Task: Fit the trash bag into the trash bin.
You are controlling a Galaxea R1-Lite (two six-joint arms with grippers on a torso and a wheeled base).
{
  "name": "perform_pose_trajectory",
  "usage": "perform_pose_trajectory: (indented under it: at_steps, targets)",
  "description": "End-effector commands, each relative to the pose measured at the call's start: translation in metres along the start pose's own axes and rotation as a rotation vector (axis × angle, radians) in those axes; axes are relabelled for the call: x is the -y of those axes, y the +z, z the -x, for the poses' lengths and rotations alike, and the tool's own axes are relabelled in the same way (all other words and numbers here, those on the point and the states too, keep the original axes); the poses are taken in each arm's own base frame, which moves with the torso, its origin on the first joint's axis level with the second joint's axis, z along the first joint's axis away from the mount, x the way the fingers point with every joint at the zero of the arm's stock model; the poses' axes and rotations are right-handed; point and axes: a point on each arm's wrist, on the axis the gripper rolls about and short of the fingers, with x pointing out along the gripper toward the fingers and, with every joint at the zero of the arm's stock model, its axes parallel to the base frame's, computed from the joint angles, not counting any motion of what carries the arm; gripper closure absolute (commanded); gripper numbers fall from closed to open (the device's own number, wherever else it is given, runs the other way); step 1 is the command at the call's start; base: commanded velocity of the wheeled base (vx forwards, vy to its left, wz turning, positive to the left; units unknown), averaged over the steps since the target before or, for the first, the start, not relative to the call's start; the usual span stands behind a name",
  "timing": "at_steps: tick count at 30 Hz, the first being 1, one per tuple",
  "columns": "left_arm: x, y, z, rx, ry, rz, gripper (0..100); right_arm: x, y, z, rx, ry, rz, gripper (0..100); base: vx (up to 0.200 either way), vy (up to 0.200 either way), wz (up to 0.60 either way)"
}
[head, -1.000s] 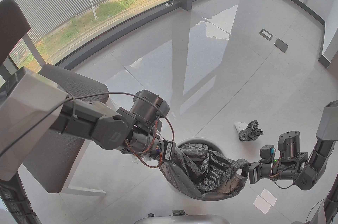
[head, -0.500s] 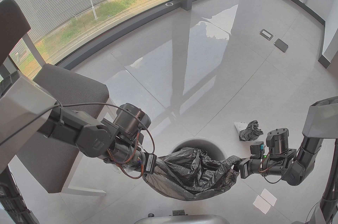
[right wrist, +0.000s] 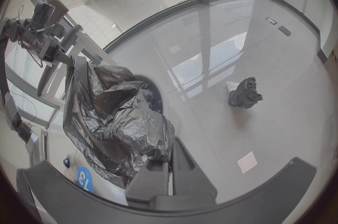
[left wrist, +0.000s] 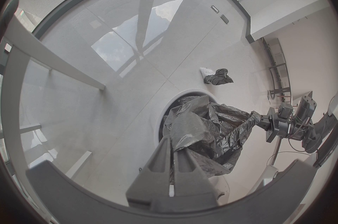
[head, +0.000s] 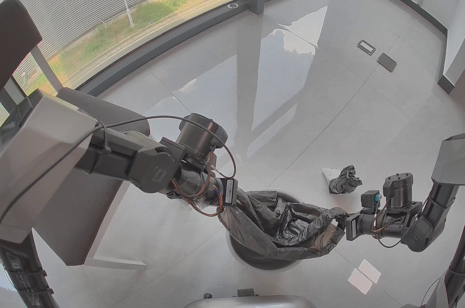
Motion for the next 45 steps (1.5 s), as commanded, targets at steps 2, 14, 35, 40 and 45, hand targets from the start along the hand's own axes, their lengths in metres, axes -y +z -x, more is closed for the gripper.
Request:
perform_pose_trajectory:
  at_steps: [2,14,35,40,45]
  targets:
    - [0.001,-0.001,-0.005,-0.007,0.004,0.01,100,0.001,0.004,0.003,0.021,-0.004,-0.001,100,0.0,0.0,0.0]
    - [-0.003,-0.025,-0.015,-0.05,0.073,-0.057,100,-0.004,-0.005,-0.008,-0.043,0.017,0.015,100,0.0,0.0,0.0]
    - [0.005,-0.027,-0.009,-0.04,0.054,-0.099,100,0.001,-0.001,-0.013,-0.027,0.004,0.016,0,0.0,0.0,0.0]
    - [0.001,-0.04,-0.009,-0.074,0.066,-0.109,100,0.006,0.014,-0.009,0.044,-0.015,0.059,0,0.0,0.0,0.0]
    - [-0.005,-0.041,-0.009,-0.06,0.075,-0.099,100,-0.005,0.019,-0.009,0.06,0.017,0.121,0,0.0,0.0,0.0]
